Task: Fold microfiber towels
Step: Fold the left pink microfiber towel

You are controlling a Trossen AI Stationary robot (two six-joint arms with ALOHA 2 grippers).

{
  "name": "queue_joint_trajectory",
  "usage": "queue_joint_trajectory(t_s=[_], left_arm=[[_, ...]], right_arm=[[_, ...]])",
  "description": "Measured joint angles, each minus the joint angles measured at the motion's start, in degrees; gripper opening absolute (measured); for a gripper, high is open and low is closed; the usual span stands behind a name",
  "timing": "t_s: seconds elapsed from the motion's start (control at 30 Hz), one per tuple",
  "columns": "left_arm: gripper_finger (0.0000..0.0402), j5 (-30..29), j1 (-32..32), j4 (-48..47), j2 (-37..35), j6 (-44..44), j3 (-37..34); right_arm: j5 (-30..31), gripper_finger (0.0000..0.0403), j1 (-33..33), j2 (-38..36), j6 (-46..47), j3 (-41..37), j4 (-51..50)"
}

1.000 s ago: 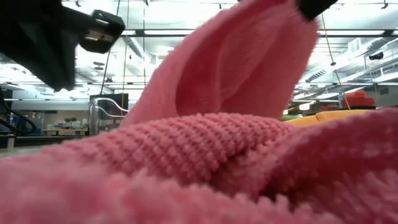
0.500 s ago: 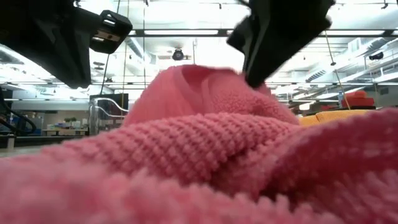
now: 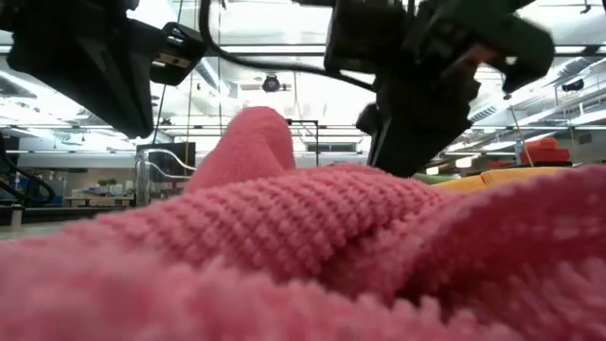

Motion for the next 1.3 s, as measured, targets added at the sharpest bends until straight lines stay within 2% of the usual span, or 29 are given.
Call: queue_joint_trajectory(t_s=[0.37,0.73,1.1,1.3], left_arm=[[0.0038,0.0,0.0,1.1,0.0,0.0,0.0],[0.0040,0.0,0.0,8.4,0.5,0.0,0.0],[0.0037,0.0,-0.2,10.3,1.4,0.0,-0.1],[0.0040,0.0,-0.2,15.6,1.4,2.5,0.0]], right_arm=[[-0.2,0.0040,-0.7,0.0,0.3,-0.6,0.2],[0.2,0.0042,-0.7,0.0,0.7,-0.6,0.2],[1.7,0.0118,-0.9,0.0,3.7,-0.6,-0.9],[2.2,0.0133,-1.4,0.0,4.3,-0.6,-2.1]])
